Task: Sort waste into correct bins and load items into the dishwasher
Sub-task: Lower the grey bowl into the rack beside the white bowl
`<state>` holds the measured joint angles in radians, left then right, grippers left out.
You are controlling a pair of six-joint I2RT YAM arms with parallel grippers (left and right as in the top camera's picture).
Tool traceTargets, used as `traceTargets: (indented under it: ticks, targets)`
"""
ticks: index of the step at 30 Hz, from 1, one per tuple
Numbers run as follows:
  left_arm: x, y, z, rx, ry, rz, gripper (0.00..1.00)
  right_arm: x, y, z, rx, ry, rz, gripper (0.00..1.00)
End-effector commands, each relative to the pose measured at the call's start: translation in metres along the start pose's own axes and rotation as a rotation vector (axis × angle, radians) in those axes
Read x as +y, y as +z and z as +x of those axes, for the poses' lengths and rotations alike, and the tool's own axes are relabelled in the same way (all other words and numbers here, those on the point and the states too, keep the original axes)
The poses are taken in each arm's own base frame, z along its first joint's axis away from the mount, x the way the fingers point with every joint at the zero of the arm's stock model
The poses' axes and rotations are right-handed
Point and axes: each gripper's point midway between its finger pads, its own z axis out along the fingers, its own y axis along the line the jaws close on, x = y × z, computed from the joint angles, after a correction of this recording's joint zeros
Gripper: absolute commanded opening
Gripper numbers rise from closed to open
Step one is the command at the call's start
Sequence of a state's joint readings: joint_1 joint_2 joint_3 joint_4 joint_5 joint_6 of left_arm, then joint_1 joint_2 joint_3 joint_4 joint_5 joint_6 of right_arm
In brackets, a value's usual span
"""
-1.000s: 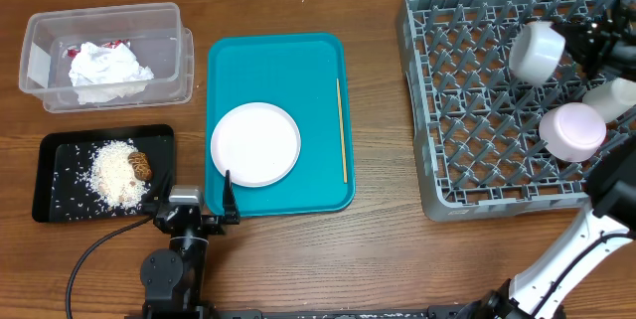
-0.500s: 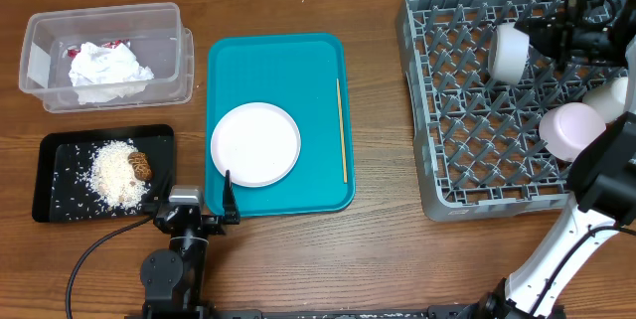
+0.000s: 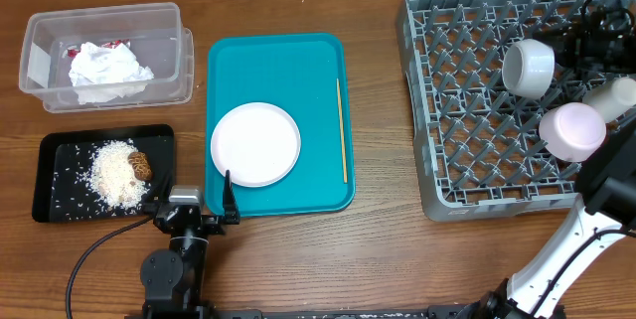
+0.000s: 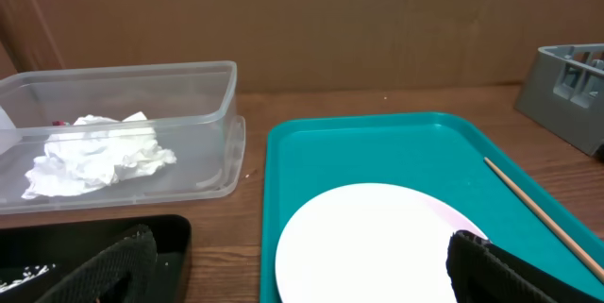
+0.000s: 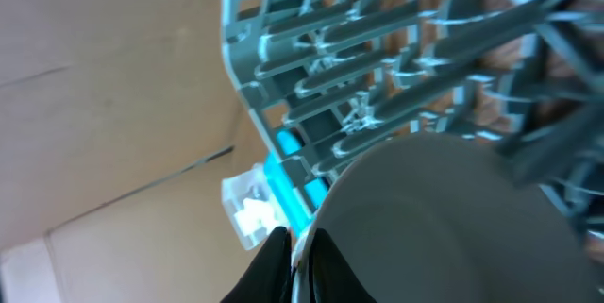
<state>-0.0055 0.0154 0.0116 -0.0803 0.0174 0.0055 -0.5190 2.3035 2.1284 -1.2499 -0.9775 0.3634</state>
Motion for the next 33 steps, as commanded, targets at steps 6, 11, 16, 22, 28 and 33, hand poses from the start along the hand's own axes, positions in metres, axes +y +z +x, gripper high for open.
traceTargets:
  ticks: [6, 11, 16, 22, 28, 33]
  targets:
    - [0.003, 0.000, 0.000, -0.009, -0.006, -0.016, 1.00, -0.039, -0.031, -0.023, -0.114, 0.083, 0.128, 0.18]
    - [0.003, 0.000, 0.000, -0.009, -0.006, -0.016, 1.00, -0.053, -0.059, -0.031, -0.174, 0.123, 0.160, 0.46]
    - [0.003, 0.000, 0.000, -0.009, -0.006, -0.016, 1.00, -0.063, -0.097, -0.032, -0.272, 0.142, 0.296, 0.55]
    - [0.003, 0.000, 0.000, -0.009, -0.006, -0.016, 1.00, -0.030, -0.131, -0.020, -0.386, 0.050, 0.369, 0.53]
    - [0.003, 0.000, 0.000, -0.009, -0.006, -0.016, 1.00, 0.009, -0.104, 0.008, -0.334, -0.125, 0.405, 0.24]
    - [0.003, 0.000, 0.000, -0.009, -0.006, -0.016, 1.00, -0.012, -0.057, 0.021, -0.287, -0.187, 0.649, 0.04]
